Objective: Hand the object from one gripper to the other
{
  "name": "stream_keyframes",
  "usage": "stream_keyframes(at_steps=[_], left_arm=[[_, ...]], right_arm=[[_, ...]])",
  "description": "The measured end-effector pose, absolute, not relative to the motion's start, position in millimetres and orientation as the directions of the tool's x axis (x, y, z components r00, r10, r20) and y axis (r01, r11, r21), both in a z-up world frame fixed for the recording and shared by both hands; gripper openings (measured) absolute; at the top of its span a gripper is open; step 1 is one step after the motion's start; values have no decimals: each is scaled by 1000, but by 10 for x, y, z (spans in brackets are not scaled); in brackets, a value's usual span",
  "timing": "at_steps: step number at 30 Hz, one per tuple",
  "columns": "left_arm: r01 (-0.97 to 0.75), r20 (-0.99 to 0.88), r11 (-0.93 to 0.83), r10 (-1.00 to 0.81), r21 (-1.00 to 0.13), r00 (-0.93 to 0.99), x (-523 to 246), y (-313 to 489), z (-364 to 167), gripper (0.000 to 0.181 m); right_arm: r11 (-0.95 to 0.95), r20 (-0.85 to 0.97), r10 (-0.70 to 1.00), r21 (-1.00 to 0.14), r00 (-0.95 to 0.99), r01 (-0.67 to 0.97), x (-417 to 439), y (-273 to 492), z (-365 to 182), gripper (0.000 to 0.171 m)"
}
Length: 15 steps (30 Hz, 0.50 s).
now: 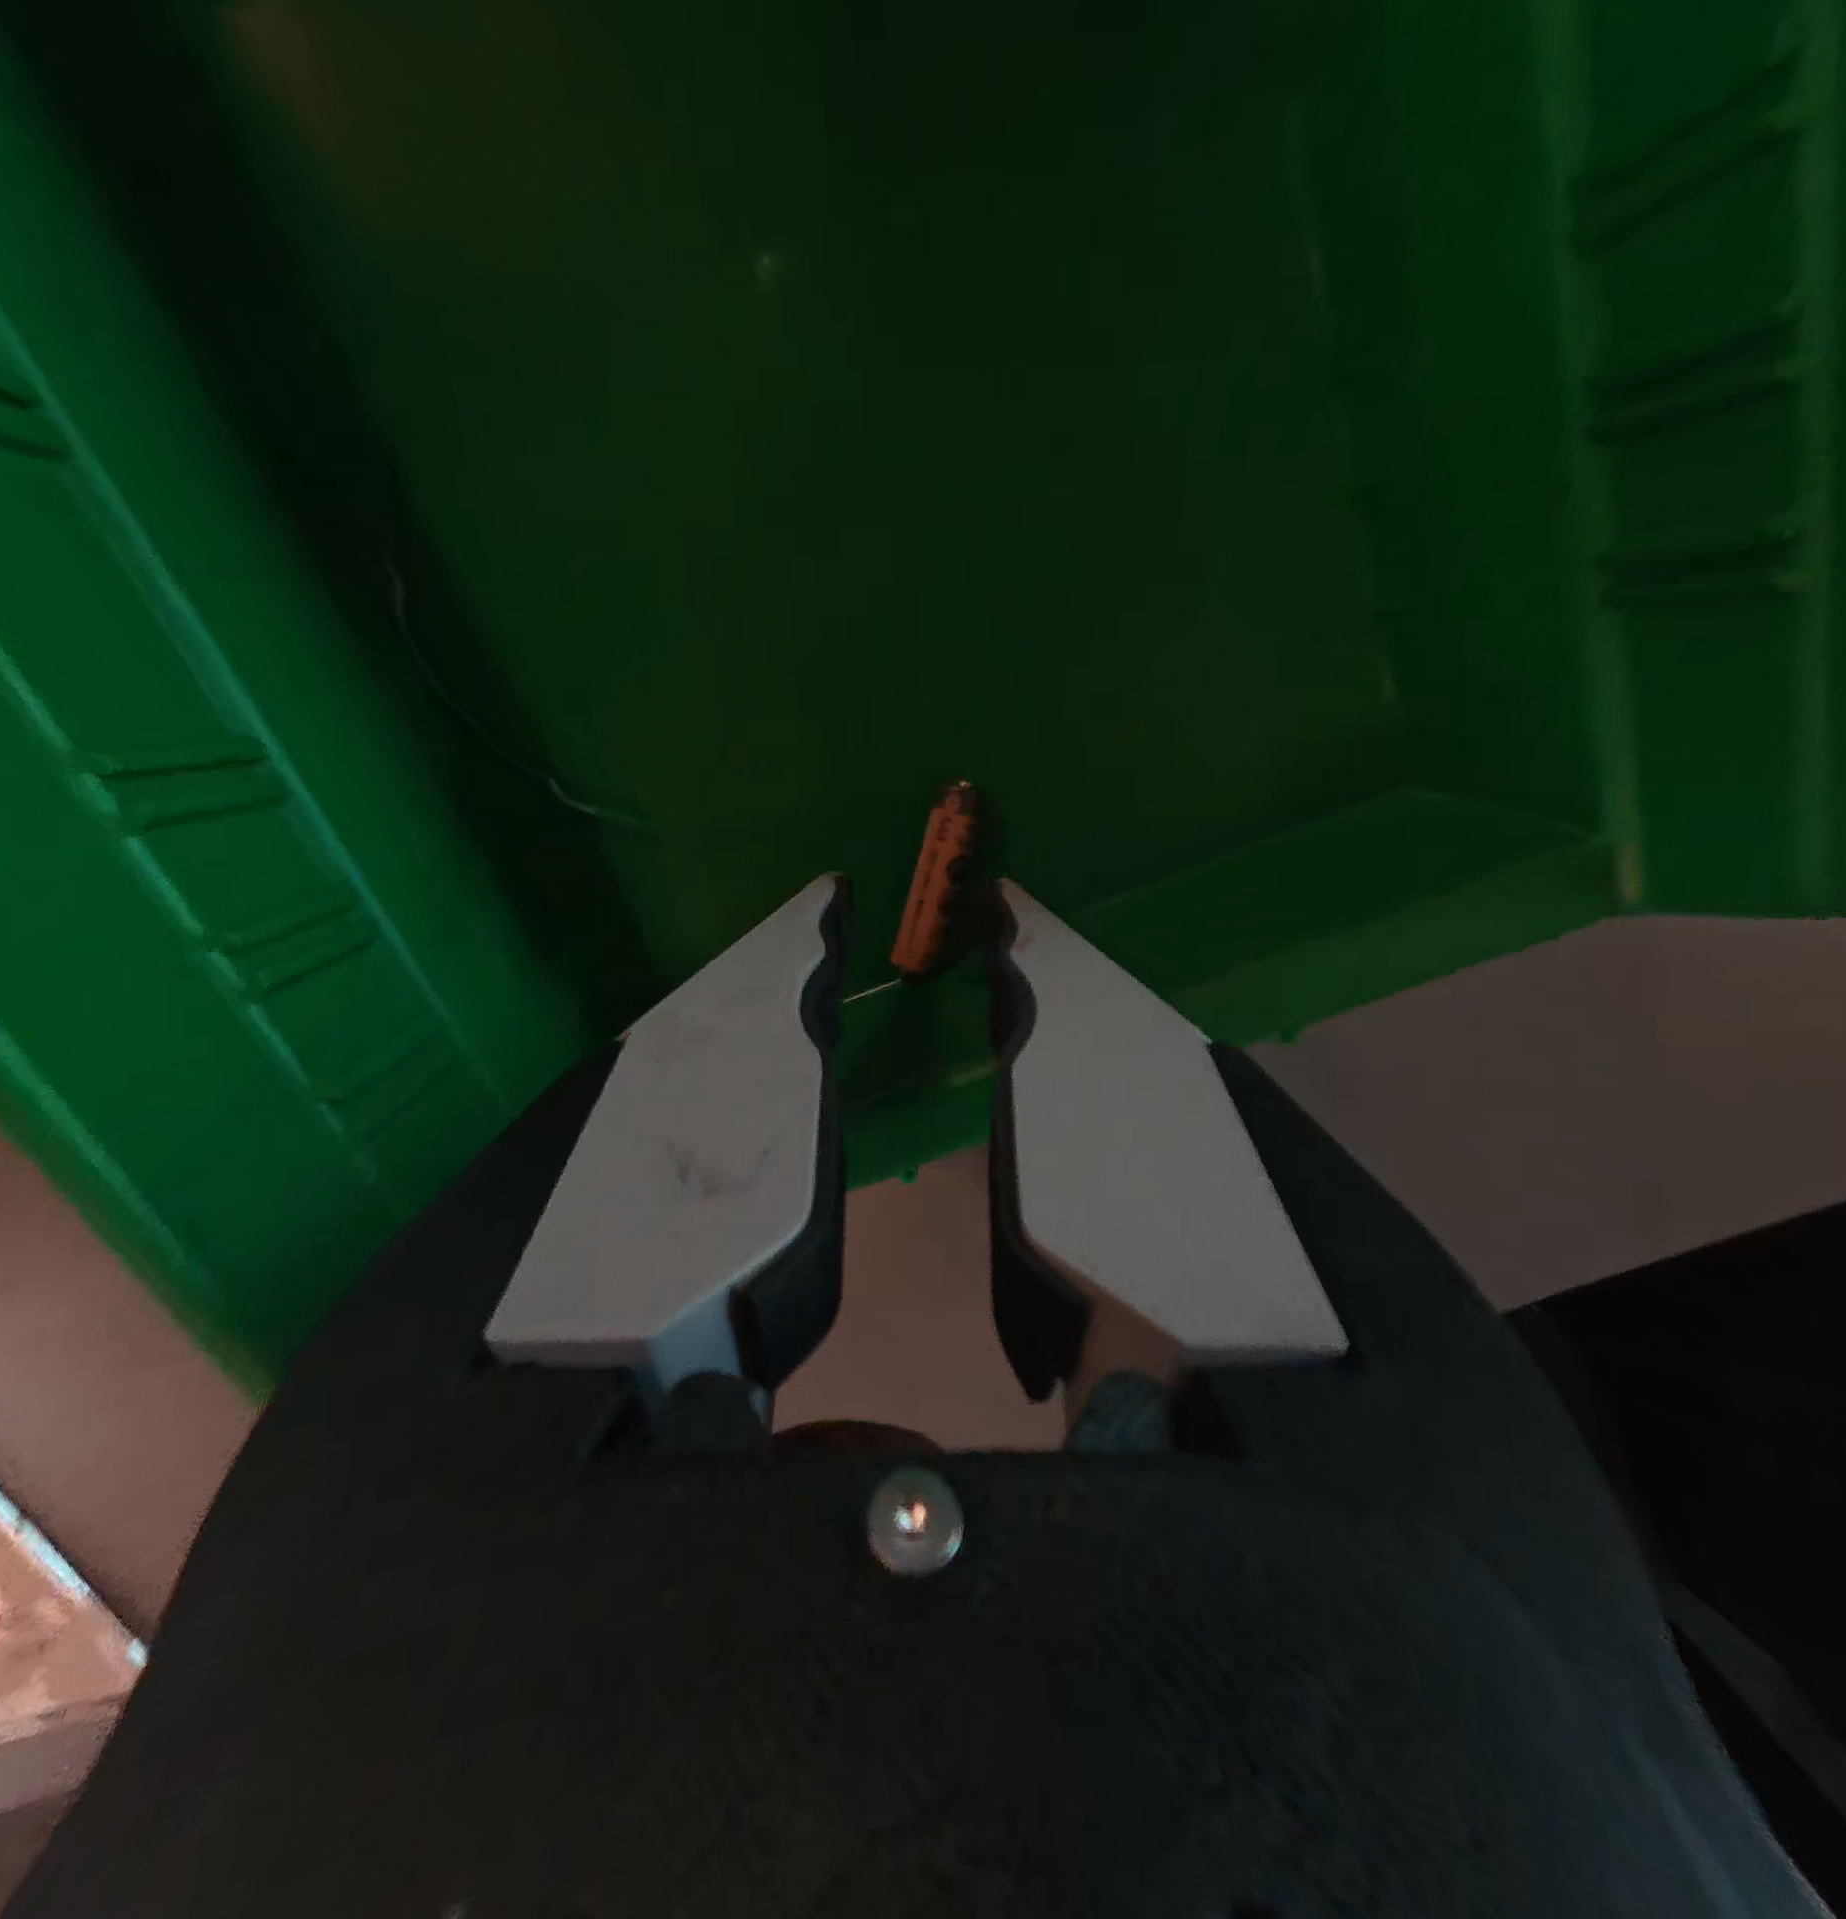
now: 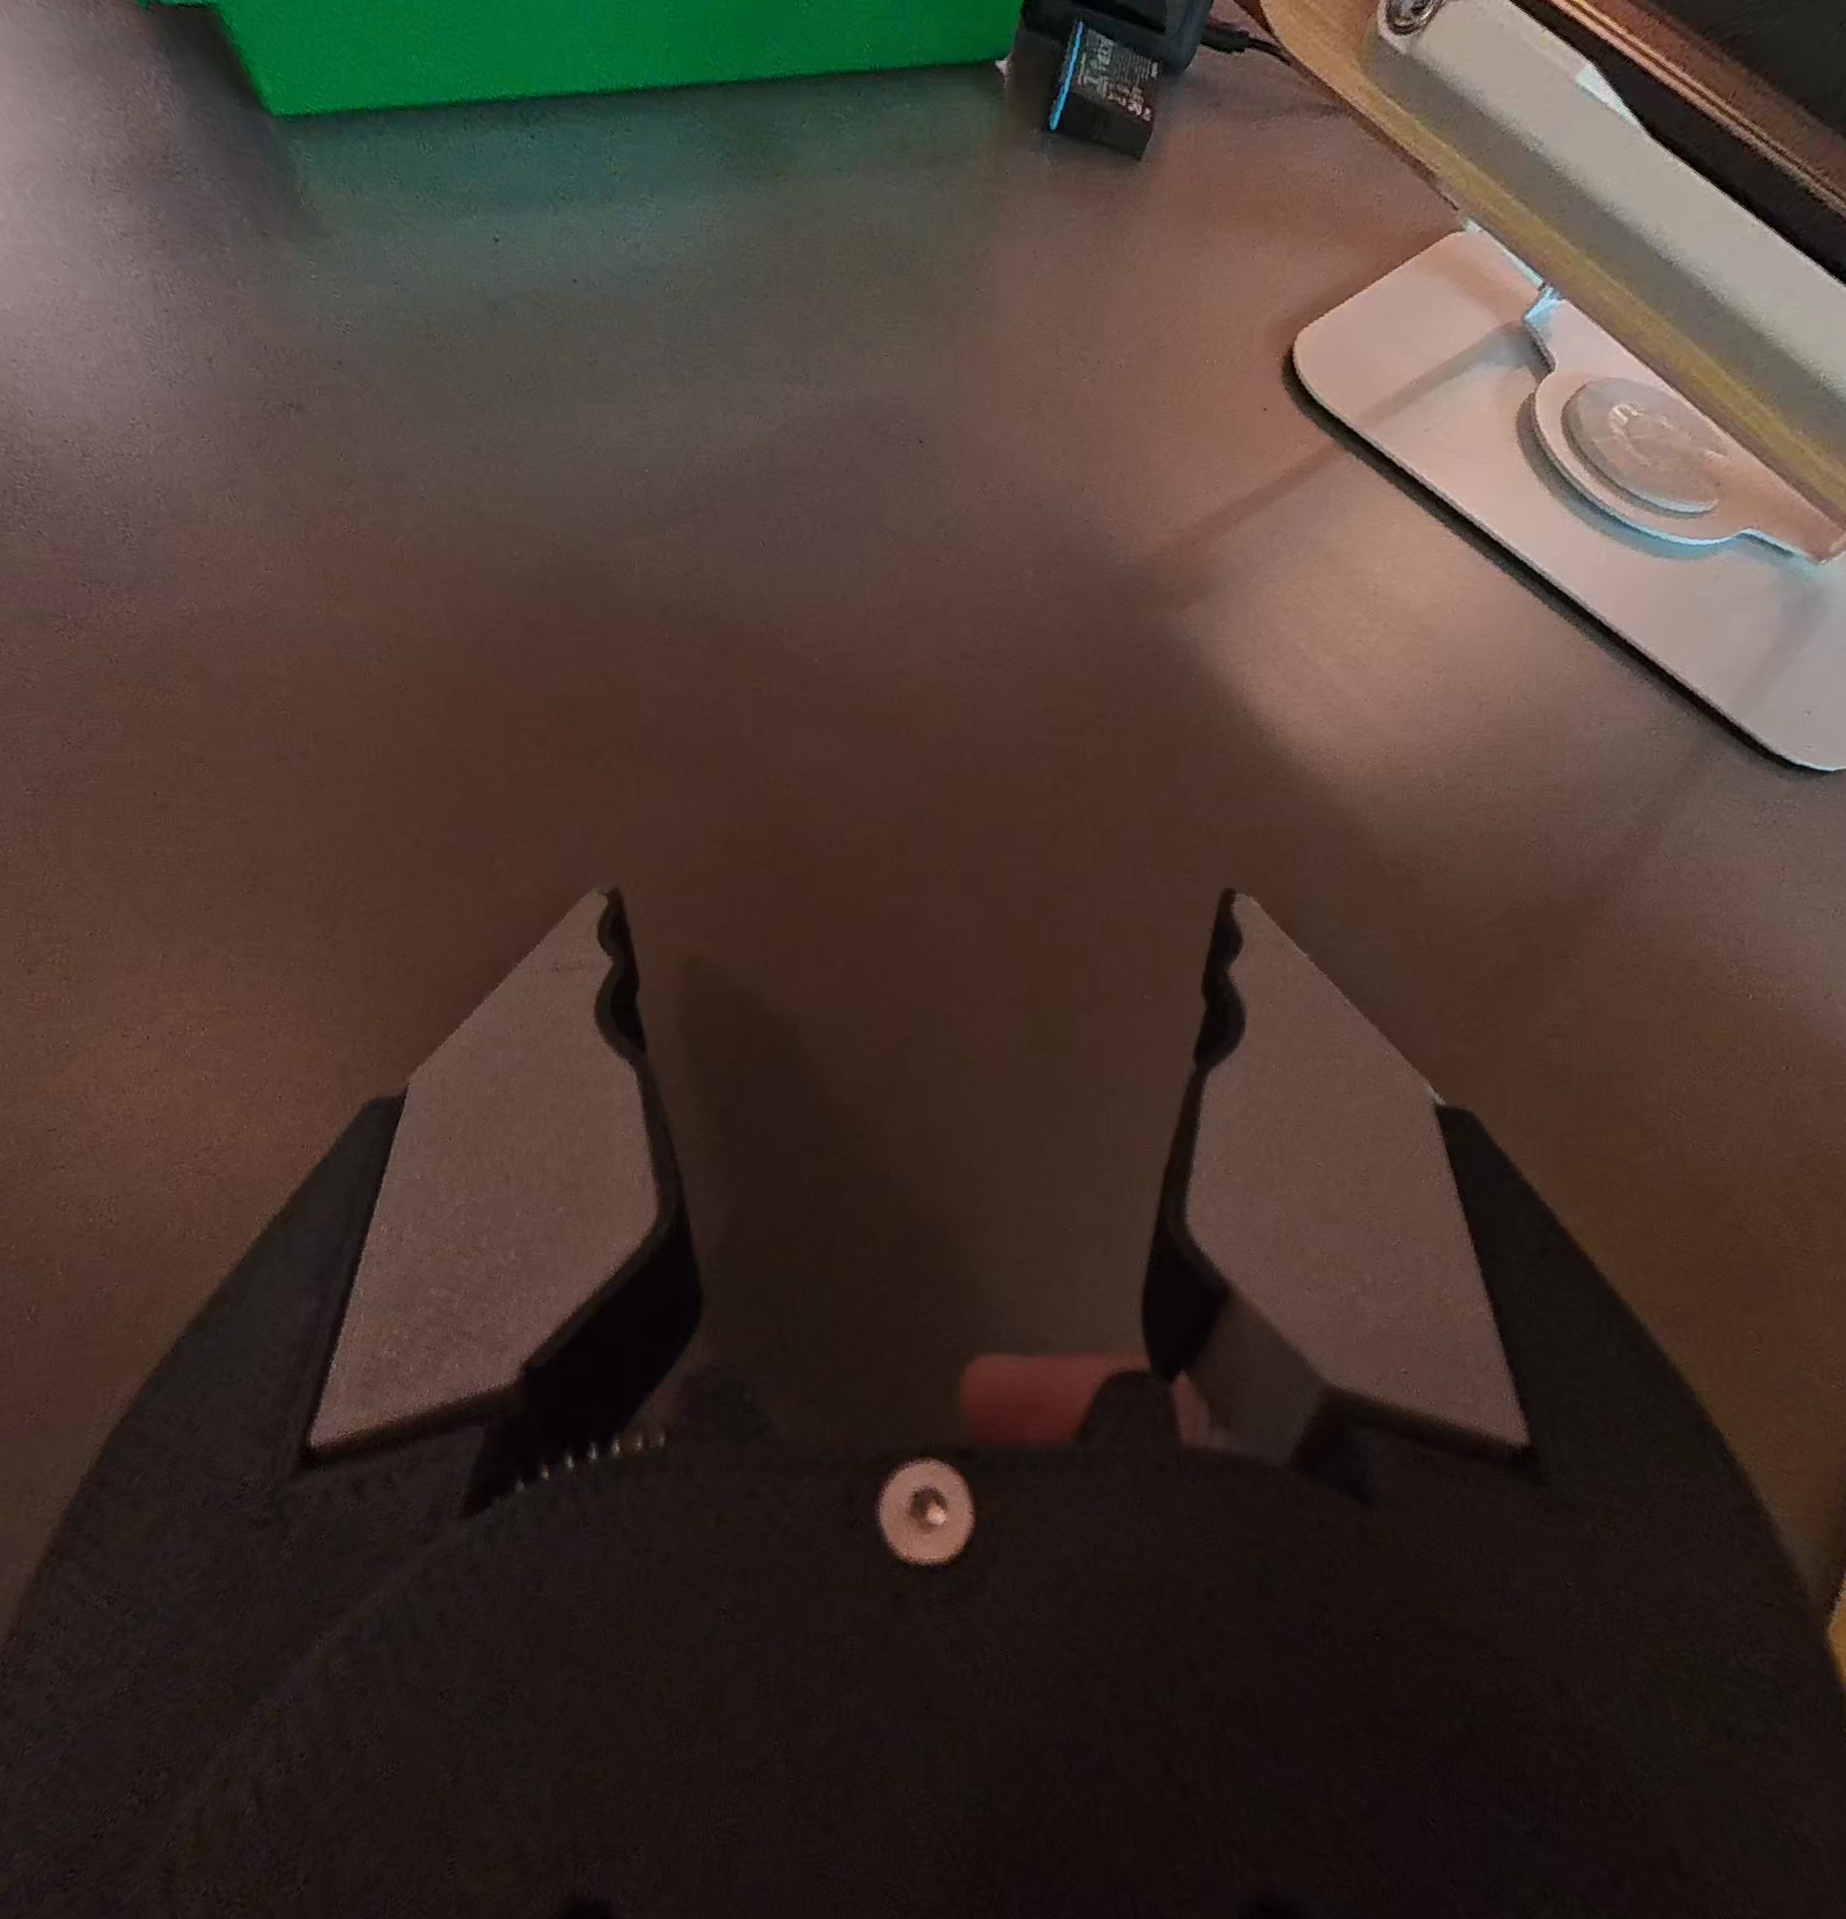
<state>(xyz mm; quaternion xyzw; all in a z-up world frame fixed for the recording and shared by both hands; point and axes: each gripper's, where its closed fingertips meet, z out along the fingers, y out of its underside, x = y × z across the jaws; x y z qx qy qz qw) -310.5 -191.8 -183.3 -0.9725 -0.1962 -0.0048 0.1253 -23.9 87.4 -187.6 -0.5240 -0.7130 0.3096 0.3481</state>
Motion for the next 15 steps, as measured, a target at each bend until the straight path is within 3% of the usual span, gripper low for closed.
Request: stream_keyframes(at_steps=[4,8,11,14,15], left_arm=[[312,41,-938,309,-148,950,-3080,-1947,-1997,29],[291,45,-942,288,-164,957,-3128,-1878,-1999,17],[285,-81,-941,303,-181,950,-3329,-1884,-1986,10],[308,-56,-933,322,-184,945,-3305,-1871,-1987,2],[317,-31,-932,327,-176,944,-3271,-1875,-1989,8]], right_arm=[[263,174,962,-805,-212,532,-239,866,-1880,106],[252,162,964,-808,-209,532,-238,877,-1875,106],[251,161,965,-808,-209,533,-237,880,-1876,105],[259,168,963,-805,-213,534,-234,870,-1880,105],[261,171,962,-805,-214,533,-233,868,-1881,105]])
